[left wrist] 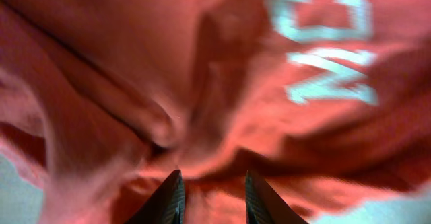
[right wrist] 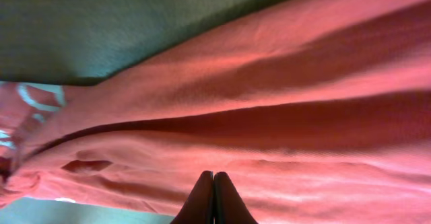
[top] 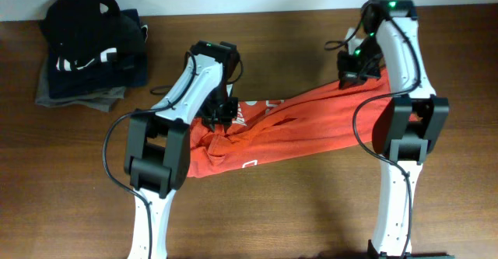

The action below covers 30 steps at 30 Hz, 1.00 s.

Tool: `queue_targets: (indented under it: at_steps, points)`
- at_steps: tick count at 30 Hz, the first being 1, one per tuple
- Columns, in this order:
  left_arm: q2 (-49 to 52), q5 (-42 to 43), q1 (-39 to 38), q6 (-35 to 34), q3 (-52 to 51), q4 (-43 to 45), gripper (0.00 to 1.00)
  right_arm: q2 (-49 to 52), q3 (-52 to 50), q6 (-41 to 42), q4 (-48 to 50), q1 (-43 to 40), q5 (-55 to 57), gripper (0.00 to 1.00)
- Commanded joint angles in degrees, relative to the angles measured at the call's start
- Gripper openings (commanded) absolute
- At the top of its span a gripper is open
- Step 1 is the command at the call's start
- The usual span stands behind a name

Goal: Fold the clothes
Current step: 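Pull the strip ends outward, left gripper left and right gripper right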

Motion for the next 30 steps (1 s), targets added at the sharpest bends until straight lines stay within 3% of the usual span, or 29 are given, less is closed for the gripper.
queue_targets:
  at_steps: [1,15,30]
  points:
    - [1.68,0.98,2.21,0.96,0.68,-0.04,0.30,0.09,-4.33,0.13,1.05,-0.68,-0.15,0.04]
    - [6.23,0.68,5.46,1.62,0.68,5.33,0.29,0.09,-11.13,-0.39,6.64,-7.91,1.51,0.07]
    - [6.73,-2.95,12.28,1.60,0.68,12.00,0.30,0.09,-16.63,-1.18,13.73,-8.31,3.56,0.08]
